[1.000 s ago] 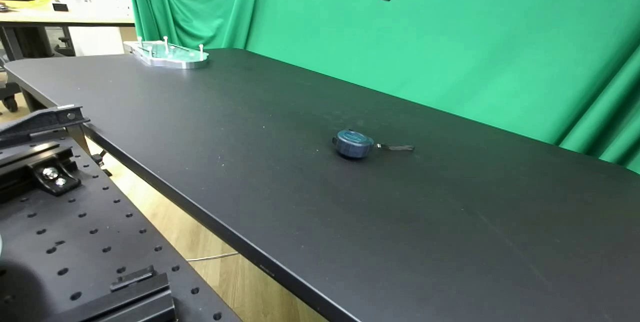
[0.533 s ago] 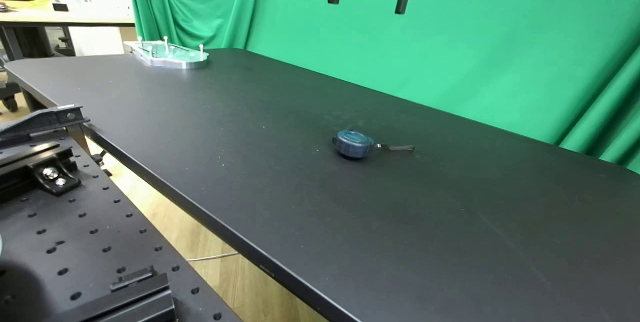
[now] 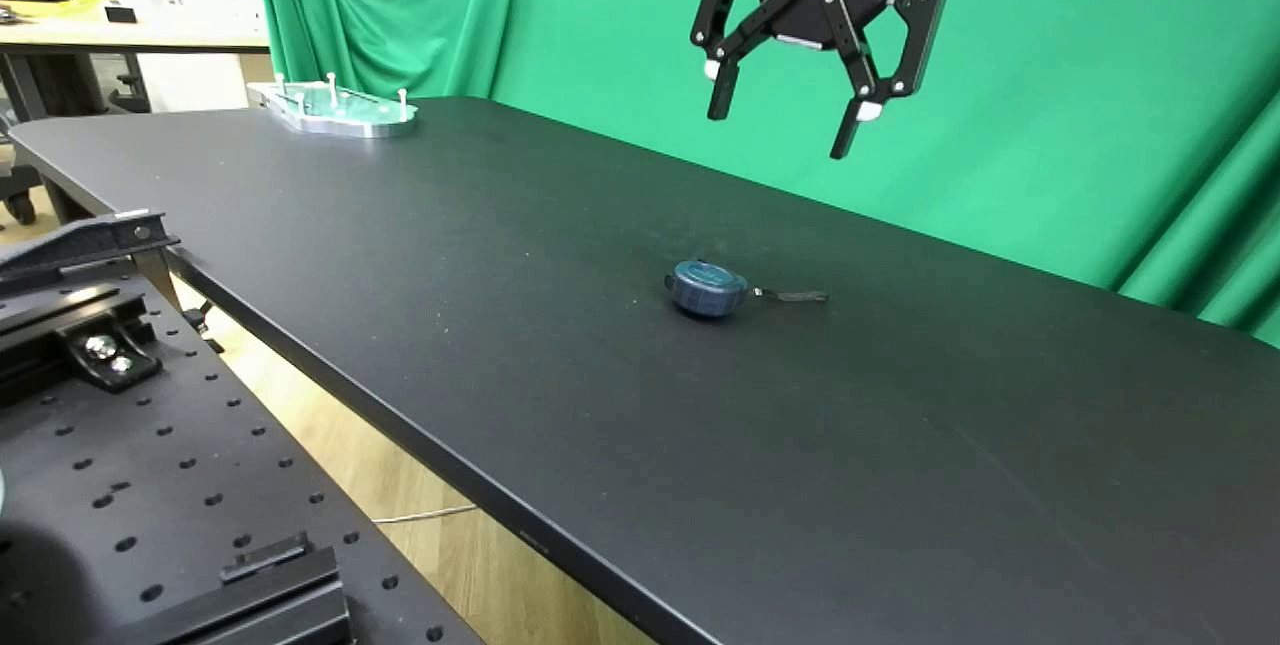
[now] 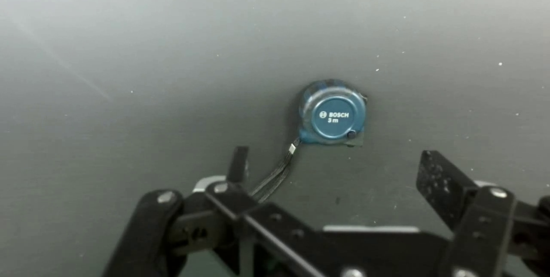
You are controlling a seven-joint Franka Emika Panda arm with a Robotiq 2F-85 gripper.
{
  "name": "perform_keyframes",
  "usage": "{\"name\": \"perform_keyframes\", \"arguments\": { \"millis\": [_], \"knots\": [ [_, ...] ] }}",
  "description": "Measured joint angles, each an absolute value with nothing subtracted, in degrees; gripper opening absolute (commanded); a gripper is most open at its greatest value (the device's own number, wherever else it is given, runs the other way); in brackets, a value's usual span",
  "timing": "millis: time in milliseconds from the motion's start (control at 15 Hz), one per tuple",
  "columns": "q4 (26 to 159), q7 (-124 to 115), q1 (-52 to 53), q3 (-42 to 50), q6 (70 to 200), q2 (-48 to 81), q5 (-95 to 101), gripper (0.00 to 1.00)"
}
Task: Move the black measuring tape to the center of the table
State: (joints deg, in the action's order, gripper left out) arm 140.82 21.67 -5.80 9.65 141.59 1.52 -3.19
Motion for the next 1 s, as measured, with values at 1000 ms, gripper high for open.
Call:
{"name": "perform_keyframes", "arguments": {
  "millis": [1000],
  "knots": [
    [139.31,18.59,-7.39,4.37,157.90,18.23,-2.90,1.00]
  ]
}}
